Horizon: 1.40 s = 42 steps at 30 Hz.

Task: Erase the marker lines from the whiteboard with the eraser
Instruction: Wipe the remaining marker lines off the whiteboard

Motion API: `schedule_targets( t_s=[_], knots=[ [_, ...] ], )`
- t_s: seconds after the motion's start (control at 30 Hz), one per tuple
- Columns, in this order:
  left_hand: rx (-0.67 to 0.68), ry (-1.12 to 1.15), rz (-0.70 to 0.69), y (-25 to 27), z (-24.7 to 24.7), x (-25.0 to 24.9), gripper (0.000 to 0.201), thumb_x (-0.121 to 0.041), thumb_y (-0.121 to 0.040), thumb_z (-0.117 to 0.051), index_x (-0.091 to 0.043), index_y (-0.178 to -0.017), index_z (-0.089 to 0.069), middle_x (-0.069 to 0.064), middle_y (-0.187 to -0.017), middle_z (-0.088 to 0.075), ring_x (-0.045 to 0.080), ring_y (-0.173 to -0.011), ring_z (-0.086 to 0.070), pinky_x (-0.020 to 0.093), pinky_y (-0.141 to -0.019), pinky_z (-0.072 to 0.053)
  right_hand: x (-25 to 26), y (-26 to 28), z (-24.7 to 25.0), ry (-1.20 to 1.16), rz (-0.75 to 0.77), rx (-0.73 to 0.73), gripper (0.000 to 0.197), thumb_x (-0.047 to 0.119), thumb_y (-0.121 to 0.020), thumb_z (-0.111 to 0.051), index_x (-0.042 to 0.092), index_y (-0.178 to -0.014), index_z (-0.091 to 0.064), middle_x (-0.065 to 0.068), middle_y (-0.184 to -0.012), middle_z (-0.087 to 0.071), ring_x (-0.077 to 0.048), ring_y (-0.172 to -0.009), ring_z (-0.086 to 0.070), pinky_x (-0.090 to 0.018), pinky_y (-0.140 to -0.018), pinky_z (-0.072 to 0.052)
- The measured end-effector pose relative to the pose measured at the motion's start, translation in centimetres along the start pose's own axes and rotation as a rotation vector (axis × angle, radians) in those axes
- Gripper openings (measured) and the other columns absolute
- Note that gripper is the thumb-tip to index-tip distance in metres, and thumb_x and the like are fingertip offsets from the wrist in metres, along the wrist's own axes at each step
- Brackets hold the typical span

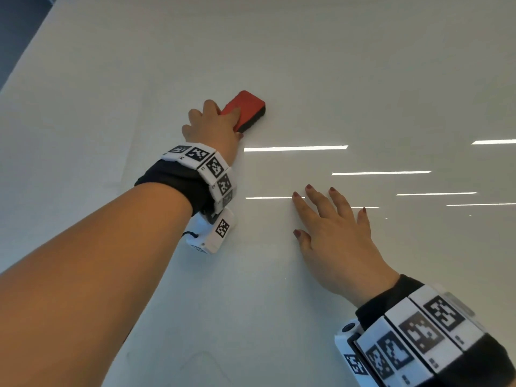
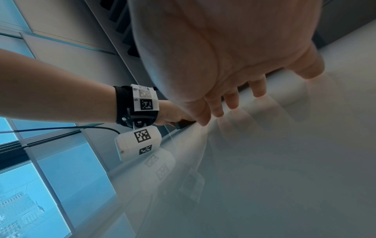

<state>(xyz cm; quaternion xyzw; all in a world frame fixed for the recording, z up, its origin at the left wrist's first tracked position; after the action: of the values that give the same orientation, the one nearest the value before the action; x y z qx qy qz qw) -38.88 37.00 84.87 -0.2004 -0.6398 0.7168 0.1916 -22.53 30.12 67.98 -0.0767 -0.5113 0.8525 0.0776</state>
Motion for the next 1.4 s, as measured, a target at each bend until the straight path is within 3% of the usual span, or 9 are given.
schedule_targets(
  t_s=[0.23, 0.37, 0.6, 0.8, 1.07, 1.4],
  knots=[
    [0.04, 0.026, -0.129, 1.7, 0.1, -1.0, 0.045, -0.037, -0.095, -0.048, -0.034, -0.139, -0.038, 0.008, -0.129, -0.037, 0.033, -0.116, -0.034, 0.042, -0.093, -0.032, 0.1, 0.0, 0.0, -0.001, -0.009, 0.001, 0.057, 0.039, -0.101, -0.024, 0.034, -0.151, 0.004, 0.013, -0.158, 0.01, -0.02, -0.145, 0.014, -0.057, -0.115, -0.007],
    [0.081, 0.038, -0.17, 3.5, 0.2, 0.9, 0.048, -0.037, -0.095, -0.05, -0.037, -0.14, -0.036, 0.005, -0.131, -0.036, 0.032, -0.119, -0.032, 0.041, -0.096, -0.031, 0.2, 0.0, 0.0, 0.008, -0.014, -0.003, 0.057, 0.039, -0.101, -0.024, 0.034, -0.151, 0.003, 0.013, -0.158, 0.009, -0.02, -0.145, 0.013, -0.056, -0.115, -0.008],
    [0.1, 0.014, 0.0, 2.8, 0.9, 6.7, 0.055, -0.038, -0.092, -0.054, -0.037, -0.143, -0.033, 0.01, -0.13, -0.036, 0.035, -0.12, -0.033, 0.044, -0.097, -0.037, 0.4, 0.0, -0.1, 0.02, -0.03, -0.02, 0.058, 0.04, -0.1, -0.026, 0.033, -0.151, 0.002, 0.013, -0.158, 0.008, -0.021, -0.145, 0.011, -0.057, -0.113, -0.009],
    [0.079, -0.016, 0.091, -0.1, 1.0, 8.1, 0.054, -0.037, -0.093, -0.054, -0.036, -0.142, -0.033, 0.013, -0.129, -0.035, 0.037, -0.118, -0.035, 0.046, -0.096, -0.04, 0.3, 0.0, 0.0, 0.022, -0.033, -0.012, 0.058, 0.04, -0.1, -0.026, 0.034, -0.151, 0.002, 0.014, -0.158, 0.009, -0.02, -0.145, 0.012, -0.055, -0.115, -0.01],
    [0.108, -0.01, 0.049, -2.0, 0.9, 6.3, 0.05, -0.034, -0.094, -0.053, -0.033, -0.141, -0.035, 0.015, -0.128, -0.034, 0.038, -0.116, -0.036, 0.047, -0.095, -0.04, 0.4, 0.1, 0.0, 0.011, -0.05, 0.005, 0.058, 0.04, -0.101, -0.025, 0.034, -0.151, 0.005, 0.015, -0.157, 0.011, -0.019, -0.145, 0.013, -0.054, -0.115, -0.008],
    [0.094, 0.06, -0.132, 4.8, 0.3, 4.1, 0.052, -0.036, -0.094, -0.052, -0.038, -0.142, -0.032, 0.007, -0.13, -0.035, 0.032, -0.119, -0.033, 0.042, -0.095, -0.034, 1.2, 0.7, -0.6, -0.015, -0.092, 0.008, 0.058, 0.04, -0.101, -0.025, 0.032, -0.152, 0.002, 0.011, -0.159, 0.009, -0.021, -0.145, 0.011, -0.055, -0.115, -0.009]
  ],
)
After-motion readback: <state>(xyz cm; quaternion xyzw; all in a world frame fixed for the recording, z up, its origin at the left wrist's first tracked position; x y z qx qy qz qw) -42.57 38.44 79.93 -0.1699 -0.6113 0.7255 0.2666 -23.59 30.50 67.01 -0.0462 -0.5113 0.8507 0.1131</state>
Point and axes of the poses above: each hand's wrist, its own y-axis away from the middle knuckle, its own z-axis out of the back of the hand, x = y × z, the point moved 8 cm from there along -y, towards the middle knuckle
